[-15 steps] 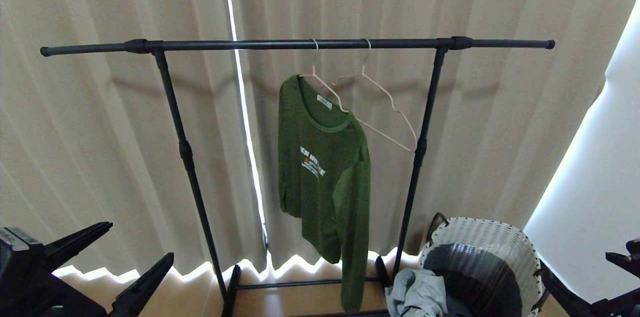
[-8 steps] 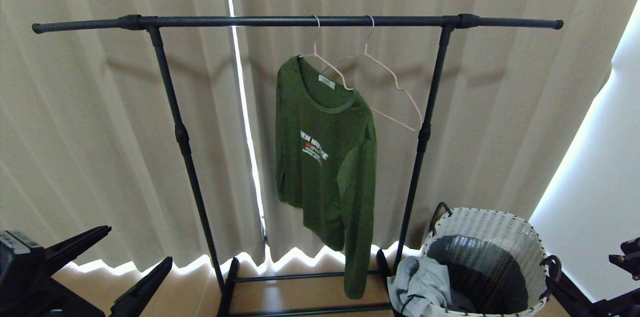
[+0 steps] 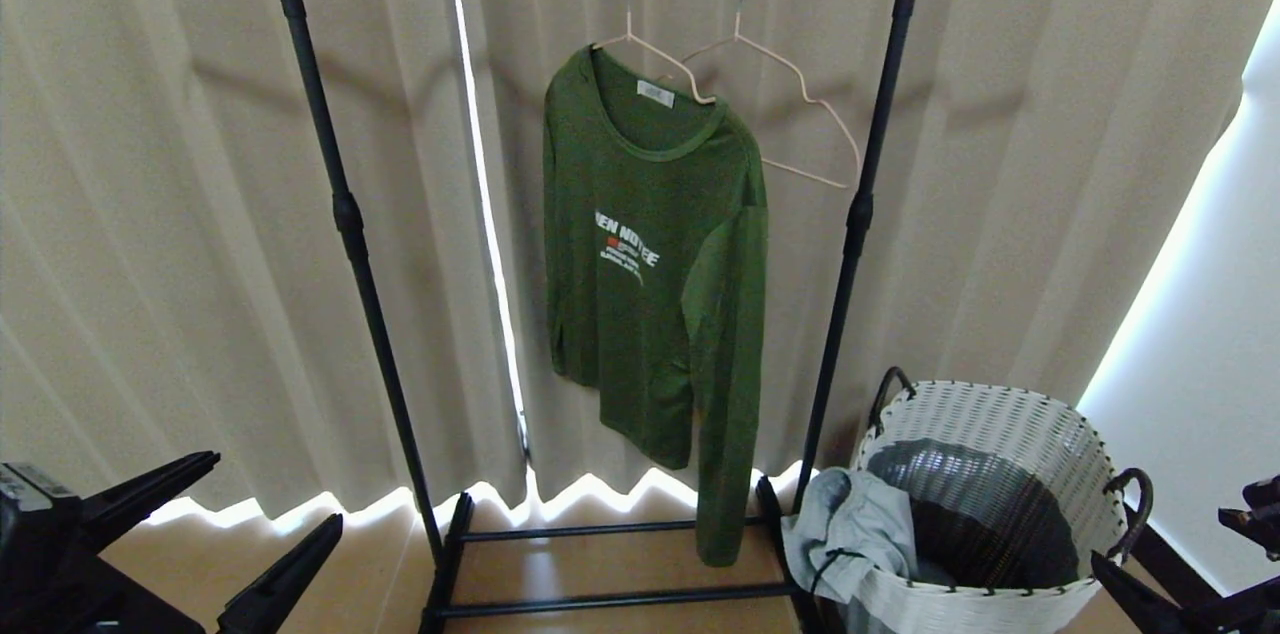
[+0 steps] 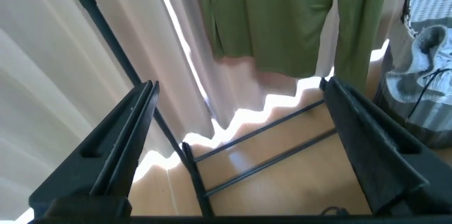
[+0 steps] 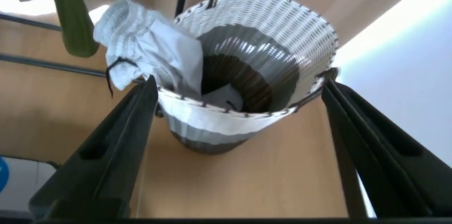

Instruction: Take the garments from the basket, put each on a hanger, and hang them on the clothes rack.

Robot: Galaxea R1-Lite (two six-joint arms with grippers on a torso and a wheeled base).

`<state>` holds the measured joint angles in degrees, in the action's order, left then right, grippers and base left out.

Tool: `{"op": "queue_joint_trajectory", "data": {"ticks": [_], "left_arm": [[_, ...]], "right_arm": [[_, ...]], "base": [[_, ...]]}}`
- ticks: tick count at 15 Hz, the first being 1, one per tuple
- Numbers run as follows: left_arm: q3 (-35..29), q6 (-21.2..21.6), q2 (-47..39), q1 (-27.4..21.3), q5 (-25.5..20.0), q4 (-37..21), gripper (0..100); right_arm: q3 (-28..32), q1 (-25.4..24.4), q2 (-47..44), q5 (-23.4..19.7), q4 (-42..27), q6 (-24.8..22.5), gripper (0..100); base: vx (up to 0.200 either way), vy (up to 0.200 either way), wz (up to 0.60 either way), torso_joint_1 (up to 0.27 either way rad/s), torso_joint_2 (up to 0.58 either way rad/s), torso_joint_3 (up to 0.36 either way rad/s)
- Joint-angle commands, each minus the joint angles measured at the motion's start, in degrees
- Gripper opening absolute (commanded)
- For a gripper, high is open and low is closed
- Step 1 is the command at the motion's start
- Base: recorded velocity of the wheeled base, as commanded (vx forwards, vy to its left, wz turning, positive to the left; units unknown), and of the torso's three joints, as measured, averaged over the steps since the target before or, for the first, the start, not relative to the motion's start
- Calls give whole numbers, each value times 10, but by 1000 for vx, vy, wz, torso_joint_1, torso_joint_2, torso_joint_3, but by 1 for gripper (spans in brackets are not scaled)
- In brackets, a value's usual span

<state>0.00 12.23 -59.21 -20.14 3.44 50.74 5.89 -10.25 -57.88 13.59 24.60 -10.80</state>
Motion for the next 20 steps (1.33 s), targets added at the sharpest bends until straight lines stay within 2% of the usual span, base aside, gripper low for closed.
{"op": "queue_joint_trajectory", "data": {"ticks": [1,7,9,12,17,20], "left_arm": [[0,0,0,-1,0,0,100],[0,0,-5,-3,-2,-5,100],[0,0,-4,-3,-14,-6,100],[0,0,-3,-3,-36,-6,100],[0,0,-6,-3,-36,-5,100],[-18,0,-21,-45,-43,-5,100]], "right_arm": [[0,0,3,-1,1,0,100],[0,-1,14,-9,1,2,100],[0,-1,15,-29,1,2,100],[-1,-1,22,-31,-2,2,100],[-7,-1,22,-45,1,3,100],[-8,-1,22,-52,-3,3,100]], "base": [[0,0,0,-129,447,320],[0,0,0,-26,92,63],[0,0,0,0,0,0],[200,0,0,-6,5,7],[200,0,0,2,5,2],[133,0,0,2,2,2]]}}
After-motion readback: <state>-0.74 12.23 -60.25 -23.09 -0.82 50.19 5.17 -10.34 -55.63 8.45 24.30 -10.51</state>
